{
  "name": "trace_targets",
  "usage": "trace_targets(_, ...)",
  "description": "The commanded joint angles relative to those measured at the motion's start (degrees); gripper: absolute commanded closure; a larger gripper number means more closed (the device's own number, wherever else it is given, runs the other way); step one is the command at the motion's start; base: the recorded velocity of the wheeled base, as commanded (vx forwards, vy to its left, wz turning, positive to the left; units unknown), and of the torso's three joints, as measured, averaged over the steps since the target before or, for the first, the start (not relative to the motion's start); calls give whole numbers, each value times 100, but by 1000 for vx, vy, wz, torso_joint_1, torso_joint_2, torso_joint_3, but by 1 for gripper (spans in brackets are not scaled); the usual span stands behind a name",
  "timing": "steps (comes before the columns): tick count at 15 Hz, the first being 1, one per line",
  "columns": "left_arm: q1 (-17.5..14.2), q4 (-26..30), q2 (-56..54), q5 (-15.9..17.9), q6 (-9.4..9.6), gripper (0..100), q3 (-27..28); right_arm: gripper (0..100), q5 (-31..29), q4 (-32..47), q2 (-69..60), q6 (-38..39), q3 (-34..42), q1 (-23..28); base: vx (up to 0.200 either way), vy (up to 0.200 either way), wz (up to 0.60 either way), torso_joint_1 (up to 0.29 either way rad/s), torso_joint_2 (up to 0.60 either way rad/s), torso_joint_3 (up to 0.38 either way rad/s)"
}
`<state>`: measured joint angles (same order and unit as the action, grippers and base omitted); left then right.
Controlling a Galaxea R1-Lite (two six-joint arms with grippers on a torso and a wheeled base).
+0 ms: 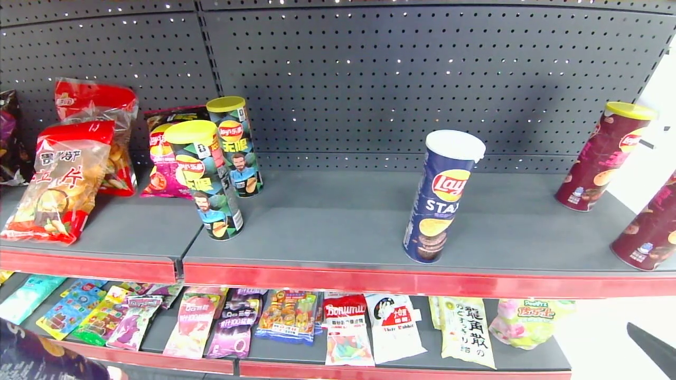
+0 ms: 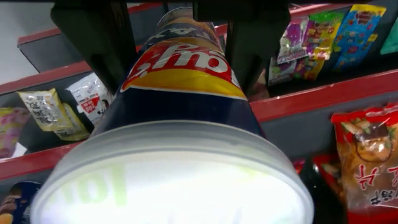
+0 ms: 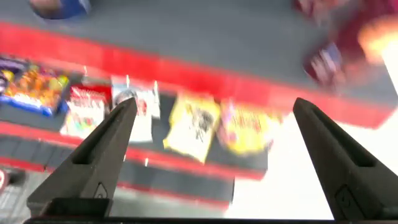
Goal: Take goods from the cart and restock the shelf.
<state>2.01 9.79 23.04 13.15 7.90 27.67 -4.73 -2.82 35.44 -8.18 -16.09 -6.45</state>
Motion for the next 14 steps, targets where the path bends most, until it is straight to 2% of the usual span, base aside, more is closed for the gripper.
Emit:
trace_targets(1,1,-214,544,267,1,100,168,0,324,1081,-1575,176,-245,1032,0,0,0,0,0,0)
trace_targets(3,1,-452,1097,820,-8,100,529,0,-133,1486,-2296,203,-78,1234,0,0,0,0,0,0)
trace_targets(6,1,-460,1590,1190,-25,100,836,0,-503,1503,-2559,282,18,1269,0,0,0,0,0,0)
trace_targets(7,1,-460,1686,1295,-87,100,845,0,-353,1521,-2858,282,141,1216,0,0,0,0,0,0)
trace_targets(8,1,-460,1757,1400,-184,100,898,0,60,1503,-2990,308,300,1102,0,0,0,0,0,0)
trace_targets(9,1,-469,1871,1603,-254,100,951,0,833,1494,-2981,379,352,1093,0,0,0,0,0,0)
trace_targets(10,1,-469,1915,1752,-263,100,968,0,1044,1503,-2973,379,449,1093,0,0,0,0,0,0)
trace_targets(12,1,-469,1985,1840,-271,100,951,0,420,1178,-2973,185,1047,1111,0,0,0,0,0,0)
trace_targets(14,45,-478,2082,1945,-271,100,1074,0,491,906,-2973,563,1170,1102,0,0,0,0,0,0)
